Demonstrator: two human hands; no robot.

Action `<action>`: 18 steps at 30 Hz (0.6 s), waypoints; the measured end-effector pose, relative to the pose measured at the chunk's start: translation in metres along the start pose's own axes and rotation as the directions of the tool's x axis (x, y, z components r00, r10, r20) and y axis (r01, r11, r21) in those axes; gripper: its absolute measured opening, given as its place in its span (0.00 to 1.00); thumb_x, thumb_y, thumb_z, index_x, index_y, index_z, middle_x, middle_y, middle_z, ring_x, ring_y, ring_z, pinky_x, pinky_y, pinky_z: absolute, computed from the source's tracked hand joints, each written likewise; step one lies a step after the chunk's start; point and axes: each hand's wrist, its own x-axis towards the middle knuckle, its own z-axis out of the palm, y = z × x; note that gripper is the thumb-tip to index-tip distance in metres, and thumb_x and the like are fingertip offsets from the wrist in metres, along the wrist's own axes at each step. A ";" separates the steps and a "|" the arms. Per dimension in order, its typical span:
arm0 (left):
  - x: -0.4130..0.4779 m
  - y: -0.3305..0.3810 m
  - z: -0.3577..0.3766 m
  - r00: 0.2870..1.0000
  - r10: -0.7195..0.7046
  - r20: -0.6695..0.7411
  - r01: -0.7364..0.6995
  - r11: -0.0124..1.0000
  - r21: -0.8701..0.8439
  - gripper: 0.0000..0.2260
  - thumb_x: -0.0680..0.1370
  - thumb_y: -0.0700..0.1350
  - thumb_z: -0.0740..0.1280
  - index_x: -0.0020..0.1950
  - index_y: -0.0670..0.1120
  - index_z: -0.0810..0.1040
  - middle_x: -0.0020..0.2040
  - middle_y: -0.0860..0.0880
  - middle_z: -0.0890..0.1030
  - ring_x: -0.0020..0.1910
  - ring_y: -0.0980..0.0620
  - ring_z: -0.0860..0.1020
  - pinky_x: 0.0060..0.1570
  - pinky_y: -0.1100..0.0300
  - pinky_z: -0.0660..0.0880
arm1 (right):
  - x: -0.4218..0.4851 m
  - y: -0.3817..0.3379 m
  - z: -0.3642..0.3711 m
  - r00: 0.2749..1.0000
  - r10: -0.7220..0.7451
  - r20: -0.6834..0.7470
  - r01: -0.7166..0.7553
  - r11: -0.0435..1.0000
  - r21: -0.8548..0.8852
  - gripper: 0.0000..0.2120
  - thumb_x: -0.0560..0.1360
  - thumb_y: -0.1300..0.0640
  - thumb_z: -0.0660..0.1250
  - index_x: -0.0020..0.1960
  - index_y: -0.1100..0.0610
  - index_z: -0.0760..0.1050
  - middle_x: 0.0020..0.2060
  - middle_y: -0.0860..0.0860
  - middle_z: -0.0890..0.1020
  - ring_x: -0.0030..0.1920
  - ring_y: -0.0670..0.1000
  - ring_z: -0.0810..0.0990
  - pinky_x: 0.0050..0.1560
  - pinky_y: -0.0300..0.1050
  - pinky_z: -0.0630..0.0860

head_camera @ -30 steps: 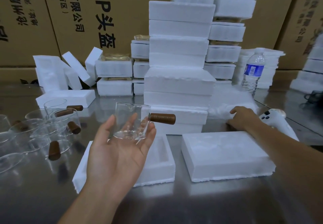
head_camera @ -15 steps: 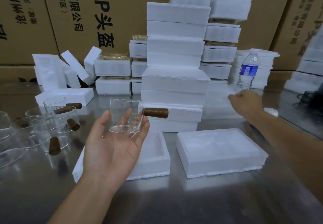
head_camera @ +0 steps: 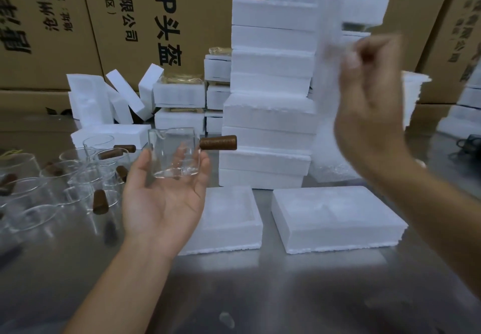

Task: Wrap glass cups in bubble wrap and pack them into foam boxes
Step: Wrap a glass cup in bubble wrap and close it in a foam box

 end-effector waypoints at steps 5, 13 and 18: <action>0.003 0.011 -0.006 0.996 0.070 0.058 -0.066 0.995 -0.069 0.25 0.76 0.54 0.65 0.72 0.48 0.68 0.65 0.50 0.74 0.54 0.48 0.78 0.42 0.58 0.80 | -0.064 0.004 0.024 0.882 0.021 0.470 -0.078 0.992 0.101 0.07 0.80 0.59 0.53 0.47 0.47 0.61 0.44 0.35 0.73 0.47 0.29 0.74 0.44 0.24 0.67; 0.005 0.022 -0.015 0.989 0.116 0.089 -0.097 0.977 -0.190 0.24 0.76 0.54 0.67 0.68 0.43 0.72 0.63 0.47 0.75 0.47 0.45 0.81 0.41 0.57 0.80 | -0.108 0.017 0.011 0.550 0.120 0.826 -0.100 0.992 -0.078 0.11 0.77 0.40 0.50 0.49 0.43 0.67 0.50 0.43 0.79 0.54 0.47 0.75 0.53 0.53 0.73; 0.004 0.025 -0.015 0.984 0.133 0.121 -0.114 0.981 -0.155 0.27 0.74 0.53 0.68 0.69 0.43 0.70 0.58 0.44 0.77 0.49 0.44 0.80 0.44 0.55 0.80 | -0.106 0.018 0.013 0.633 0.170 0.756 -0.213 0.976 -0.041 0.19 0.75 0.38 0.53 0.49 0.47 0.77 0.48 0.37 0.80 0.54 0.42 0.76 0.61 0.51 0.70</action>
